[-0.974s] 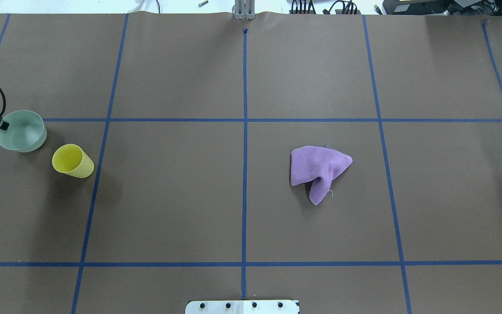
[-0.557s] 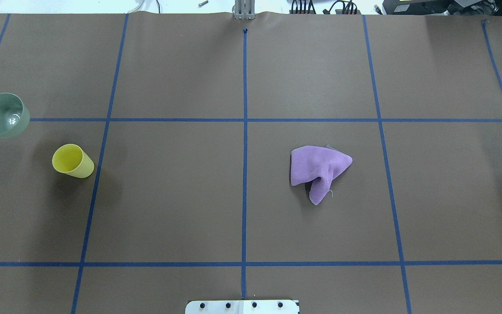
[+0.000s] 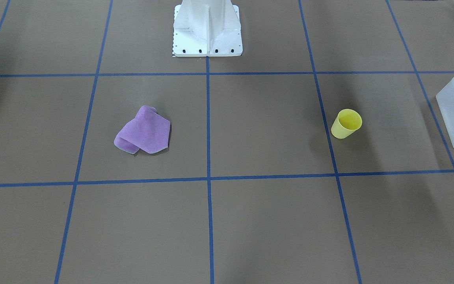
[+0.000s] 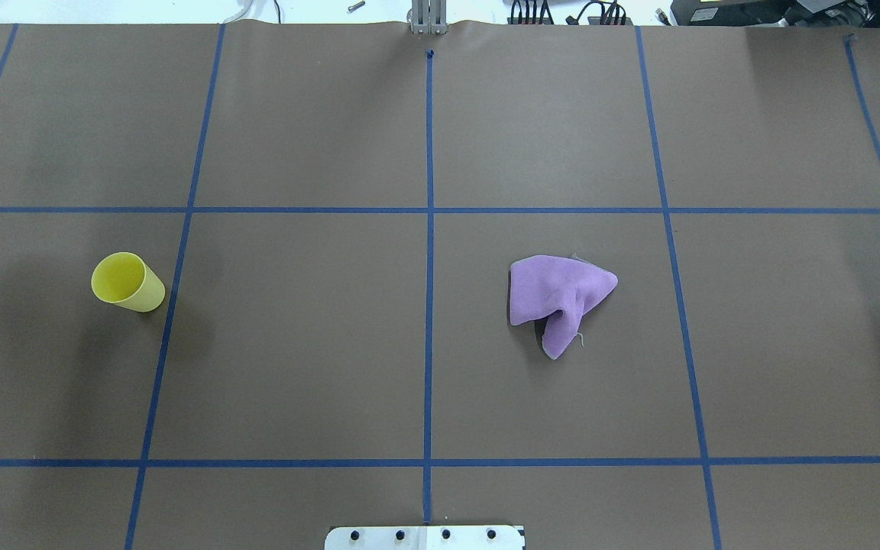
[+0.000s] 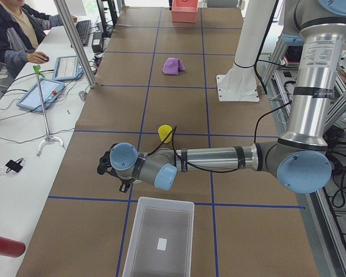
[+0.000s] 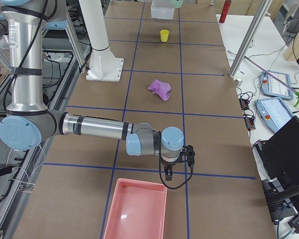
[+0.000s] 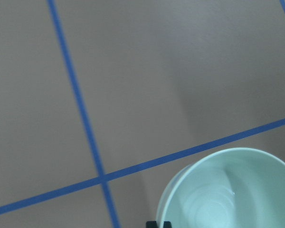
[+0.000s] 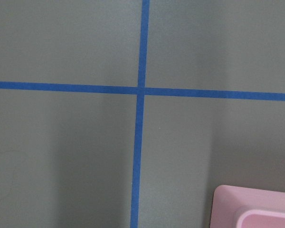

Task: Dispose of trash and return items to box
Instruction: 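Lift the green bowl with the left gripper and lower it into the clear bin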

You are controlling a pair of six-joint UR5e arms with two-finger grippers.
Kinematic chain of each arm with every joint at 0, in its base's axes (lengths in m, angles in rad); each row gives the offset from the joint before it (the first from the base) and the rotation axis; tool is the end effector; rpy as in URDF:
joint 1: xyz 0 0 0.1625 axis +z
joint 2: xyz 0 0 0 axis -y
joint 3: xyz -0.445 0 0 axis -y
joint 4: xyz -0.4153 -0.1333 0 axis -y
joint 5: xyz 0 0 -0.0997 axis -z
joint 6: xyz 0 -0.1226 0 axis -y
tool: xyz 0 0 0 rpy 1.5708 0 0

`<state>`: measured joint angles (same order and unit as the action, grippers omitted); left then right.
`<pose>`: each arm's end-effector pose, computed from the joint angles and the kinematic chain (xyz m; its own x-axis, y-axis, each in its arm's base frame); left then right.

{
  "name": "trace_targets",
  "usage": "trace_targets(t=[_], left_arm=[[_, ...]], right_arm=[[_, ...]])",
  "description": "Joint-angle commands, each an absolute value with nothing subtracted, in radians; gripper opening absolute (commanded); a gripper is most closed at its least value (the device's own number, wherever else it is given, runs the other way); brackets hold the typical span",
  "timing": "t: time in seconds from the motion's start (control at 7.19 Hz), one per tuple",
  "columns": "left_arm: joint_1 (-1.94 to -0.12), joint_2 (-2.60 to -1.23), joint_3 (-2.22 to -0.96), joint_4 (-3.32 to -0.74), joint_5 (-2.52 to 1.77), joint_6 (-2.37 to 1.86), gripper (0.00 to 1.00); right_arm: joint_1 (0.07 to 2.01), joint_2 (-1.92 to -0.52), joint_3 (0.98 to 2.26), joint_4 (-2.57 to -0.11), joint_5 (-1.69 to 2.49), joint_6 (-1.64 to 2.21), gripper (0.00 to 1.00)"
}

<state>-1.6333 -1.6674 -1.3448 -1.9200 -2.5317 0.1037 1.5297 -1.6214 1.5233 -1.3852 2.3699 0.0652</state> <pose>-0.0682 -0.5642 0.7058 0.5860 0.2427 -0.7731 0.0003 0.9540 0.2997 0.0249 -0.4990 0.7241 0.6954 -0.0262 0.7182 -0.0044 0.9992 0.0407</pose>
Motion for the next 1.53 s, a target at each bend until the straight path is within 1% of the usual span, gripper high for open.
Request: trace_targets(t=[0.0,0.14,0.42,0.56,0.84,1.11,1.39], left_arm=[[-1.77,-1.663,-1.24,-1.894,-2.524,0.193,0.0],[-1.813,-1.661,-1.151,-1.905,-2.461,0.23,0.0],[-1.815,-1.576,-1.132,-1.911,-2.419,0.238,0.0],[-1.813,-1.568,-1.118,-1.916,-2.413,0.233,0.0],[-1.812,-1.58,-0.99,-2.035,-2.416,0.219,0.0],[-1.809,-1.583,-0.954,-2.048,-2.415,0.218,0.0],[-1.802,-1.604,-0.866,-2.111,-2.414,0.213,0.0]], right_arm=[[1.529,-1.621,1.523,-1.385,2.368,0.071,1.0],[1.529,-1.62,1.522,-1.385,2.367,0.071,1.0],[1.528,-1.62,1.523,-1.384,2.368,0.072,1.0],[1.526,-1.614,1.522,-1.384,2.365,0.072,1.0],[1.525,-1.614,1.526,-1.384,2.367,0.072,1.0],[1.525,-1.614,1.528,-1.384,2.367,0.075,1.0],[1.525,-1.614,1.525,-1.384,2.365,0.075,1.0]])
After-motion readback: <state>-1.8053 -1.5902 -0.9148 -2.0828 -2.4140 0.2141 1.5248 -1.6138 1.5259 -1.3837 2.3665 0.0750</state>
